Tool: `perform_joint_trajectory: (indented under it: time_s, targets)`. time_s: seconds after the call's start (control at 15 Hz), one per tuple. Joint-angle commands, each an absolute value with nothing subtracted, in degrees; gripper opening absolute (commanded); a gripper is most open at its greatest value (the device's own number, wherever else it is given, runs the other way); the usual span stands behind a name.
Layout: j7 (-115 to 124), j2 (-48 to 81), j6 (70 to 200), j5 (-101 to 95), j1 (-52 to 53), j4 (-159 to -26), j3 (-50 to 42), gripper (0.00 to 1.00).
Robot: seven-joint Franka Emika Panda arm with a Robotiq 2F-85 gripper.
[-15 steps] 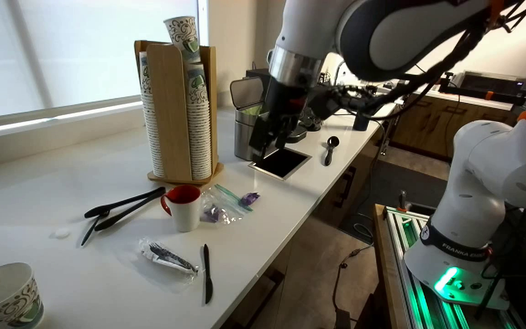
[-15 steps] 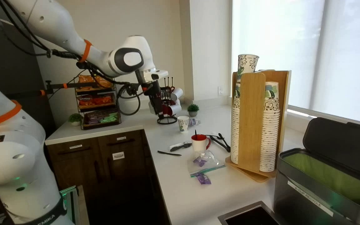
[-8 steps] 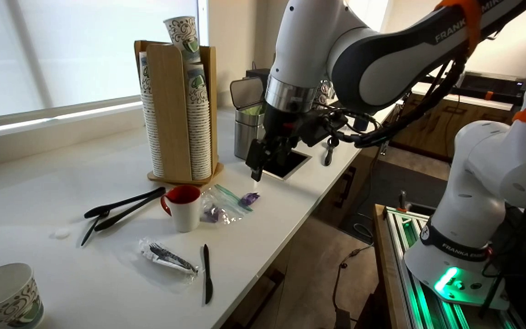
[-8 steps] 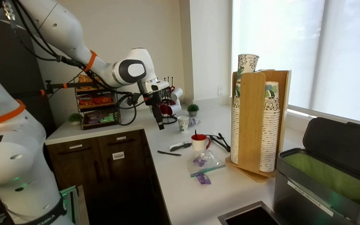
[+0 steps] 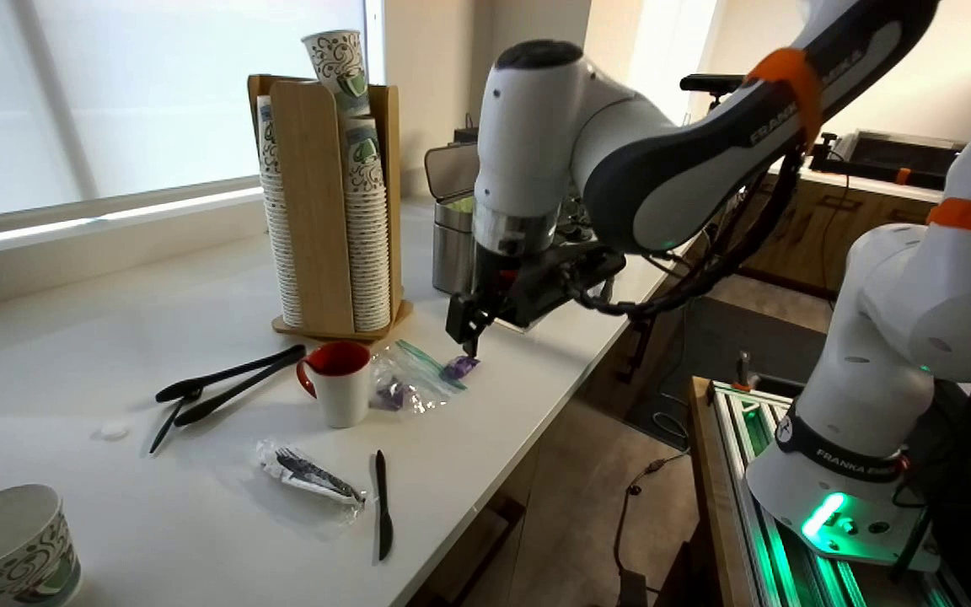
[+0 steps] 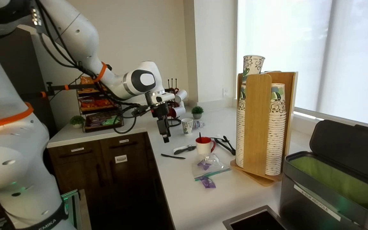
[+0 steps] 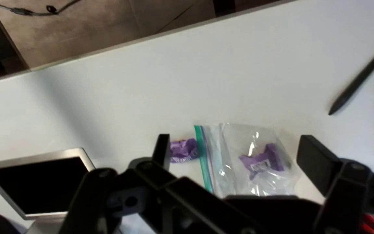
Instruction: Put the black knife into the mug cup
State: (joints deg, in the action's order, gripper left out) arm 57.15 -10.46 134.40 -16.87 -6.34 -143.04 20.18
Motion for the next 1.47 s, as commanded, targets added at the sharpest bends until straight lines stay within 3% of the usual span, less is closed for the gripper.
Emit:
perform_joint_trajectory:
  time_s: [0.0,0.2,0.27,0.53,1.07,1.4]
  targets:
    - [72.7,2.7,132.8,-24.9,-10.6,-138.7,24.3,1.00]
    - [81.4,11.9,127.4,-26.7,-1.2,-133.6,15.8,1.00]
    - [75.1,5.4,131.7,-24.2,-0.3,-138.6,13.9,1.00]
    - [78.2,11.7,129.5,-24.0,2.9,-134.4,11.3,1.00]
    - [82.4,15.7,155.3,-16.5,7.3,-136.0,4.2,1.00]
    - [80.9,19.7,160.6,-11.0,10.8,-135.4,2.2,1.00]
